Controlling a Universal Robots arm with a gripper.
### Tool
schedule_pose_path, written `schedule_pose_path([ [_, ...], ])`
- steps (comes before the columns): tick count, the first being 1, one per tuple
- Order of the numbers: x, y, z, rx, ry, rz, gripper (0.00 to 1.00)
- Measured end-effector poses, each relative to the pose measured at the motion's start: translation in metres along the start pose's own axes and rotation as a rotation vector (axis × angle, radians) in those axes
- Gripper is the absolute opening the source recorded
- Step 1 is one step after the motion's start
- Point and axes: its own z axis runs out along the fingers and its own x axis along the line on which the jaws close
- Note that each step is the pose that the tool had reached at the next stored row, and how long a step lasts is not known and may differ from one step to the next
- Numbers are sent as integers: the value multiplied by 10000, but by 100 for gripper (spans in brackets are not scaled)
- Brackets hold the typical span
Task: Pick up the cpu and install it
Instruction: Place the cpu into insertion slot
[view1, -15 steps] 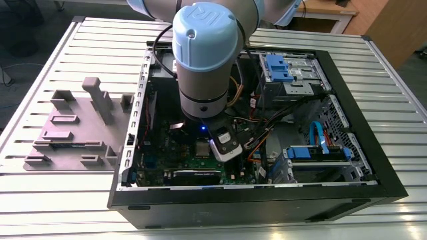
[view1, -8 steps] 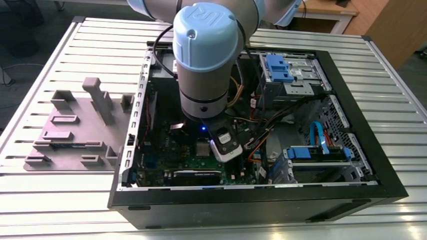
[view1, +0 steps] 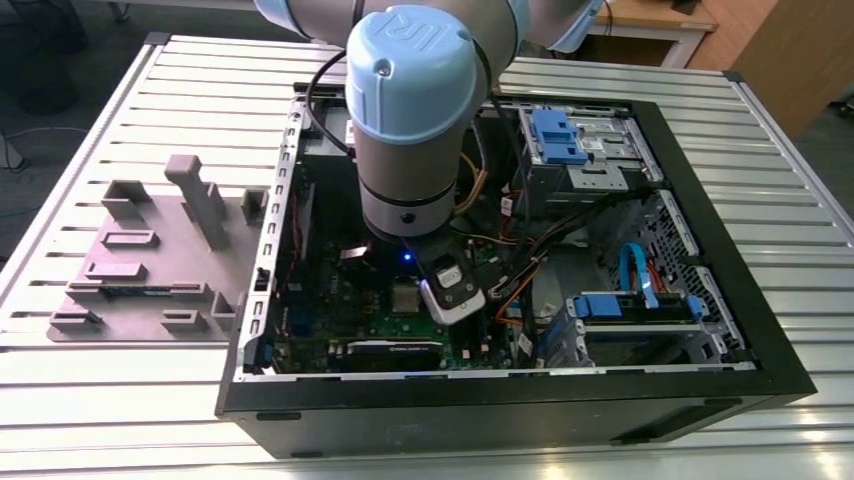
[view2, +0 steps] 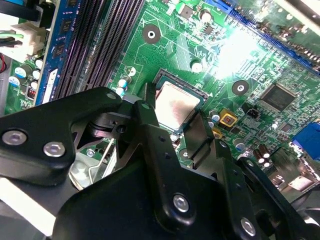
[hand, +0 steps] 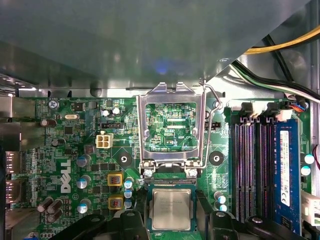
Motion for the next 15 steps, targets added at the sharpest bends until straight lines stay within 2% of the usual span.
schedule_pose_path([
  [3, -2, 0, 8, -13, -7, -4, 48],
  [4, -1, 0, 8, -14, -7, -2, 53],
  [15, 0, 0, 12, -15, -7, 0, 53],
])
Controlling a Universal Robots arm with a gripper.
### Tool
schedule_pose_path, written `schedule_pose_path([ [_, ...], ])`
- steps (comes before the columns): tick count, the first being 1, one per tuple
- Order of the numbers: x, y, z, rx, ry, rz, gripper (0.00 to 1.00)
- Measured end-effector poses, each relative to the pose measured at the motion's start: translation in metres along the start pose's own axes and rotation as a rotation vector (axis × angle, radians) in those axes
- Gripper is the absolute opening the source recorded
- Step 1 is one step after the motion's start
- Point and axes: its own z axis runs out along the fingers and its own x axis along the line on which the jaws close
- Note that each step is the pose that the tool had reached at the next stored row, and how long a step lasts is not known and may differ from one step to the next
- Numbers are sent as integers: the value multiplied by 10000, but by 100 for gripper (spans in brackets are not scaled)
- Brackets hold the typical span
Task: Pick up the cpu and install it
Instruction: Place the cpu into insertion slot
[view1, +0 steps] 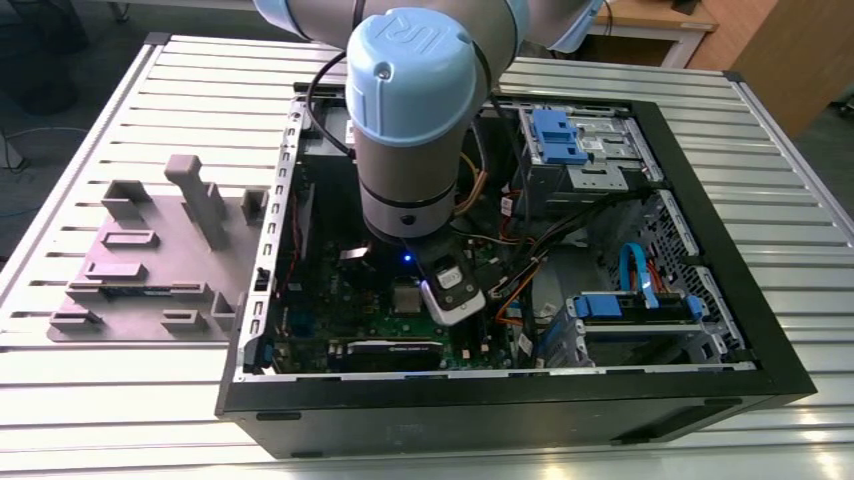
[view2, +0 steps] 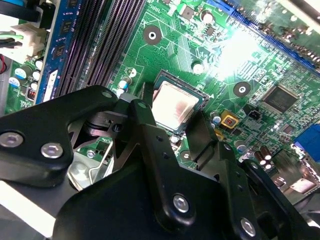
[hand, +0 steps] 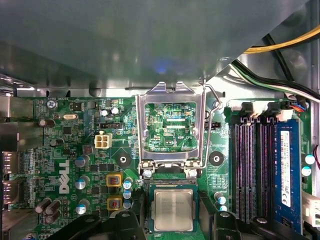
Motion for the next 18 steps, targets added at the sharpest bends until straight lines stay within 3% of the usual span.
schedule_pose_path([
  [4, 0, -1, 14, -21, -8, -2, 55],
  [5, 0, 0, 14, -22, -11, 0, 60],
  [11, 1, -1, 13, -21, -11, 0, 60],
  [18, -3, 3, -72, -24, -12, 1, 60],
])
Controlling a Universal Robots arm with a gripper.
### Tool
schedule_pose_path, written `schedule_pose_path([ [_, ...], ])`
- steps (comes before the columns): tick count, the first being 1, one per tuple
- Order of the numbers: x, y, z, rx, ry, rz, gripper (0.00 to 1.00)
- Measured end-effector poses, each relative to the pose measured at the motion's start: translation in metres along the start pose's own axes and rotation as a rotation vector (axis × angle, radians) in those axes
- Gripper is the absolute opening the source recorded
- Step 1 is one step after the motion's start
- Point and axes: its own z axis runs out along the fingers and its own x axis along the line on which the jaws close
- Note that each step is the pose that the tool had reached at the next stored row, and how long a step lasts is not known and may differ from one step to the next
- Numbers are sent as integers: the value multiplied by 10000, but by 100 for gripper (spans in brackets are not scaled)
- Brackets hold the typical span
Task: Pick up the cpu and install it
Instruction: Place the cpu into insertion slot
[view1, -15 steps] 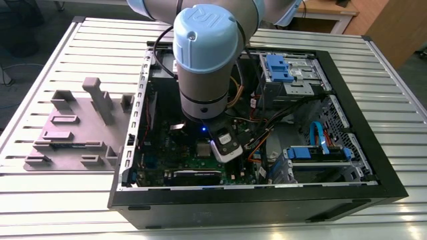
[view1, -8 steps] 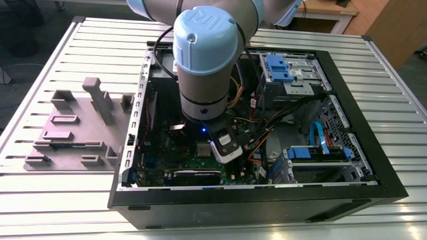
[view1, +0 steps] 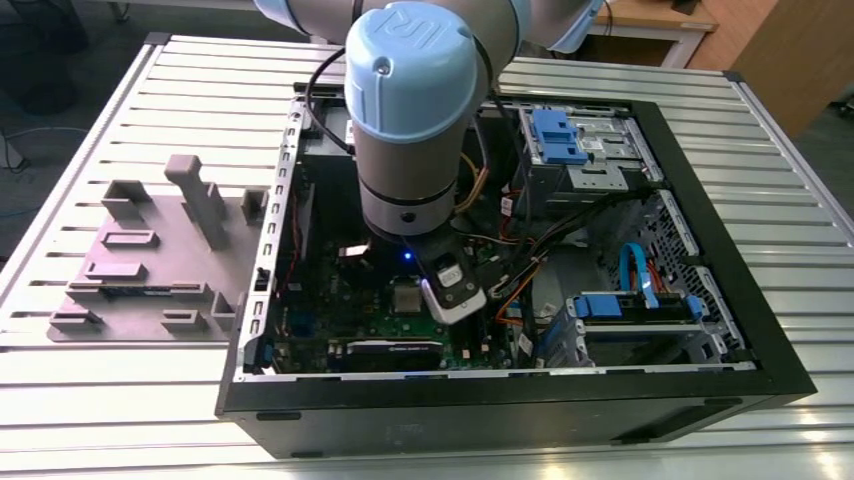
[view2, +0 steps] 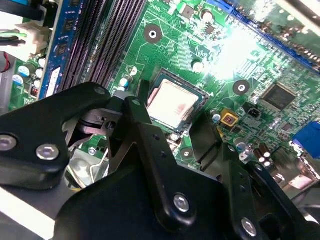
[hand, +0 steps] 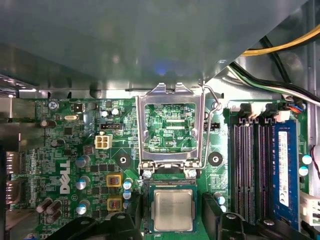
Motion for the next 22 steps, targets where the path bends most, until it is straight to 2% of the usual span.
schedule_pose_path([
  [6, 0, -1, -7, -5, -2, -1, 60],
  [9, 22, 0, -7, -37, -47, -1, 60],
  [17, 26, 0, -7, -41, -46, 1, 60],
  [19, 27, 0, -7, -41, -48, 3, 58],
  [20, 27, 0, -7, -41, -49, 2, 51],
  [22, 26, 0, -7, -41, -48, 1, 51],
])
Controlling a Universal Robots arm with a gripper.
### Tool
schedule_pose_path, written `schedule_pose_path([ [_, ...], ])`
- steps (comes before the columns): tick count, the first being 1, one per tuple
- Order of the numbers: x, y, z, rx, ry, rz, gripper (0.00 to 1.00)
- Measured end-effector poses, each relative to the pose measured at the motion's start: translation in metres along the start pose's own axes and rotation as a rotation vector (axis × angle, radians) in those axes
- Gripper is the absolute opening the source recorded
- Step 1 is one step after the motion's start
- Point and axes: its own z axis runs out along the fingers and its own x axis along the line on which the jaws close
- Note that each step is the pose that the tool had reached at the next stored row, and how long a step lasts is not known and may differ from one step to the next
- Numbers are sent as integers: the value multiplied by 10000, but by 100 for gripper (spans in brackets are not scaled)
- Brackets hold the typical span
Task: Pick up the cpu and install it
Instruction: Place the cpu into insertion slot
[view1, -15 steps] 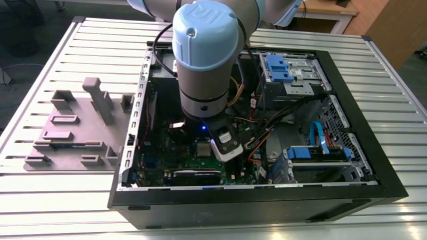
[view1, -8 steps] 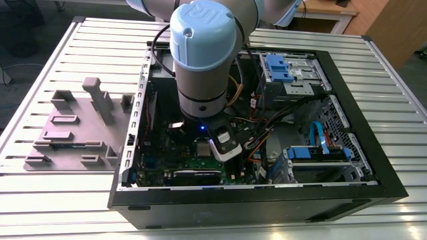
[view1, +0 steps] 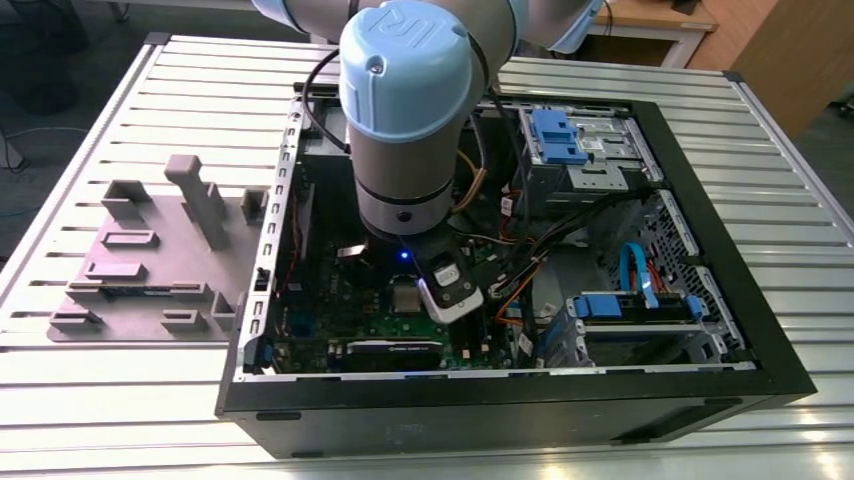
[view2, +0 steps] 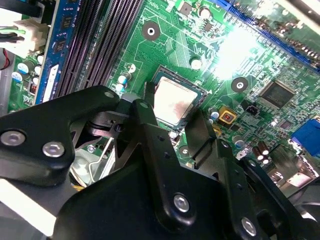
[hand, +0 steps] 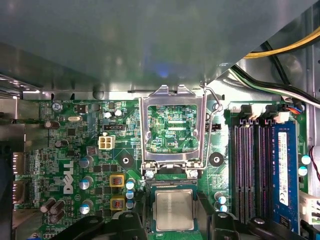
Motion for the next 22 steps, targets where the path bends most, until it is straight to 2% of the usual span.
schedule_pose_path([
  [5, -1, 0, 0, 0, -2, -3, 49],
  [6, 0, 0, 0, 1, 0, -2, 44],
  [22, 4, 0, 0, 0, 0, 0, 44],
])
